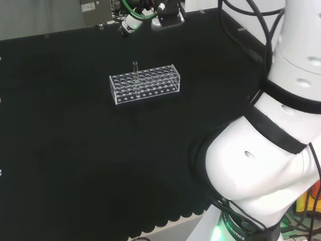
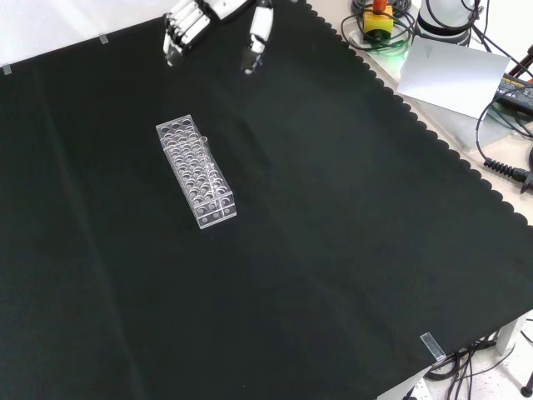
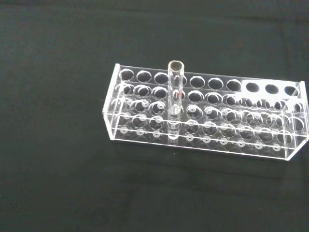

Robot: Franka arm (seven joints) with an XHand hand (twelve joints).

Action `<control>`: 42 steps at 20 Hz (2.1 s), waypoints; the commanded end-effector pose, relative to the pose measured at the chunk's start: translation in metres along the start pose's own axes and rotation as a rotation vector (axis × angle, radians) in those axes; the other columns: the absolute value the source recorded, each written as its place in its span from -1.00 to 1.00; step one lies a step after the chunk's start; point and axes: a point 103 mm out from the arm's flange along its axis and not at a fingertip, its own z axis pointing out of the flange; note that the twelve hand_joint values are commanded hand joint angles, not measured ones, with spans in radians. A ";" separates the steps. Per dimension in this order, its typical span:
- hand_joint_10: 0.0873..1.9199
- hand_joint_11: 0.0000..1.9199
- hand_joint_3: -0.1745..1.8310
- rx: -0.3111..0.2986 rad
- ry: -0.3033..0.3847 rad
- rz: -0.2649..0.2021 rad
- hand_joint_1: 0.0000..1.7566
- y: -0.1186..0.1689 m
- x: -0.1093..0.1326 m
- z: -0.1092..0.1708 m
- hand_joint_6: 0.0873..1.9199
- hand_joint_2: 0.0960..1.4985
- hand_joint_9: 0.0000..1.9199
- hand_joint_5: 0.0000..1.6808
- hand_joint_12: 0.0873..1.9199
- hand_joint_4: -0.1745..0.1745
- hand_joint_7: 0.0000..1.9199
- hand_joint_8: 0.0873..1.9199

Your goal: Pick up the test tube.

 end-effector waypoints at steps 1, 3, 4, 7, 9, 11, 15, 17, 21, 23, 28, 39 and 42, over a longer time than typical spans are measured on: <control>-0.24 -1.00 -0.76 0.029 -0.024 0.039 -0.34 0.037 -0.021 0.014 -1.00 0.25 -1.00 -0.73 0.22 -0.50 -0.89 -0.17; -0.18 -1.00 -0.76 0.048 -0.042 0.038 -0.32 0.044 -0.023 0.019 -1.00 0.24 -1.00 -0.69 0.25 -0.55 -0.82 -0.13; -0.16 -1.00 -0.76 0.061 -0.056 0.035 -0.31 0.048 -0.024 0.022 -1.00 0.24 -0.99 -0.67 0.26 -0.57 -0.78 -0.11; -0.11 -1.00 -0.76 0.104 -0.074 0.034 -0.29 0.056 -0.026 0.031 -1.00 0.24 -0.94 -0.62 0.29 -0.63 -0.65 -0.07; -0.10 -1.00 -0.76 0.132 -0.086 0.031 -0.28 0.059 -0.026 0.039 -1.00 0.23 -0.90 -0.60 0.31 -0.65 -0.59 -0.06; -0.09 -1.00 -0.75 0.155 -0.092 0.028 -0.28 0.062 -0.025 0.047 -1.00 0.23 -0.86 -0.59 0.32 -0.66 -0.55 -0.06; -0.11 -1.00 -0.75 0.191 -0.096 0.022 -0.27 0.070 -0.024 0.061 -1.00 0.23 -0.78 -0.57 0.35 -0.67 -0.50 -0.08; -0.12 -1.00 -0.74 0.207 -0.093 0.020 -0.26 0.075 -0.023 0.068 -1.00 0.22 -0.75 -0.56 0.36 -0.67 -0.49 -0.10; -0.13 -1.00 -0.74 0.246 -0.095 0.010 -0.25 0.082 -0.018 0.082 -1.00 0.22 -0.73 -0.55 0.37 -0.67 -0.48 -0.10; -0.13 -1.00 -0.74 0.258 -0.087 0.004 -0.25 0.083 -0.015 0.088 -1.00 0.22 -0.73 -0.55 0.37 -0.67 -0.48 -0.10; -0.13 -1.00 -0.74 0.289 -0.094 -0.013 -0.24 0.085 -0.009 0.100 -1.00 0.22 -0.72 -0.55 0.38 -0.68 -0.45 -0.09; -0.14 -1.00 -0.72 0.304 -0.080 -0.026 -0.21 0.084 -0.007 0.112 -1.00 0.21 -0.63 -0.52 0.38 -0.73 -0.34 -0.07; -0.15 -1.00 -0.72 0.300 -0.089 -0.017 -0.20 0.090 -0.006 0.118 -1.00 0.20 -0.60 -0.51 0.40 -0.74 -0.31 -0.07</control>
